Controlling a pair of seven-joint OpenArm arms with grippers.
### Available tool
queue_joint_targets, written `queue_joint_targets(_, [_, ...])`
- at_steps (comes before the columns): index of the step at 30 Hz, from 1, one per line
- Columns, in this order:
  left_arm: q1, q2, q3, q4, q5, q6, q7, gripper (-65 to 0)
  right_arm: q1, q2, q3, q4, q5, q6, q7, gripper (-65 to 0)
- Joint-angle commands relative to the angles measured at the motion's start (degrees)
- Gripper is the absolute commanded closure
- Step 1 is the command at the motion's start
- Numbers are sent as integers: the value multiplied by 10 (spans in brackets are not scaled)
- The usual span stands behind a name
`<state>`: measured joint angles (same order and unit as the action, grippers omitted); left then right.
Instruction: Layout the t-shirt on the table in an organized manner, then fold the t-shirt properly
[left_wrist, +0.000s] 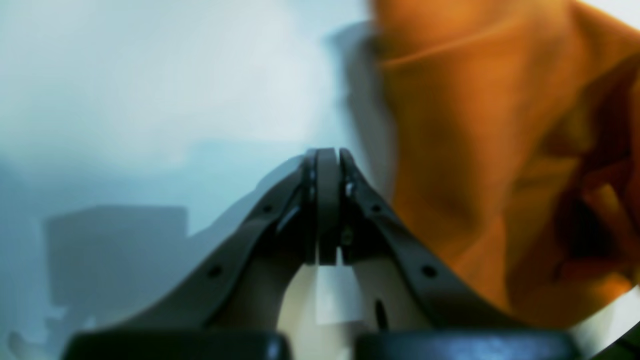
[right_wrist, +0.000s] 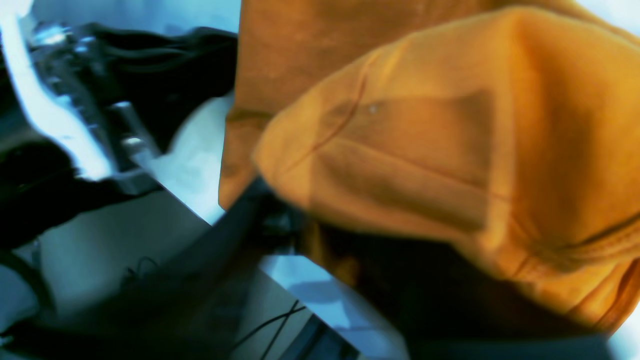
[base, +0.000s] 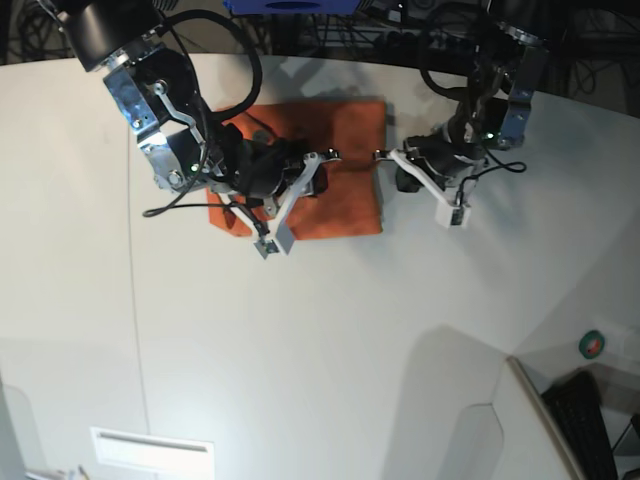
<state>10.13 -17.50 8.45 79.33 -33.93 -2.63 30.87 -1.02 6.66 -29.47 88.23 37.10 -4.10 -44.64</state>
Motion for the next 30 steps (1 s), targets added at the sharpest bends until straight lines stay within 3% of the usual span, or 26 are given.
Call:
queue_joint_targets(1, [5,-10,-27,23,-2,-1,-12,0,4,-4,1,9,7,1,6,-275])
queue_joint_targets(3, [25,-13,-74,44,-2,-3,-8,0,3,-4,-25,9,7,1,6,-326])
queue_joint_targets(6, [40,-23,-159,68,-2,-9,57,0,16,-5,-78,3,7,1,6,-329])
queue_joint_targets(11, [49,-24,-305,76,-1,-102,114,0,52,-5,-168,3,8,-4,6,-327])
queue_joint_targets(15, [54,-35,-402,67,3,-162,134,0,74,6,-211,76,8,-66,6,-326])
queue_joint_targets(17, [63,-43,-438,49,3,-192,136,0,71,34,-211,141,8,-104,6,-323])
queue_joint_targets(19, [64,-50,-478,27,3,-210,136,0,66,68,-210,201,8,-139,6,-264])
queue_joint_targets(23, [87,-60,-515,7,3,-213,127,0,45,133,-200,250,9,-199,6,0])
queue_joint_targets(25, [101,-61,-510,10,3,-213,117,0,26,148,-179,241,7,-218,8,0])
queue_joint_targets(30, [110,-57,-488,9,3,-213,95,0,15,148,-131,154,7,-217,9,0])
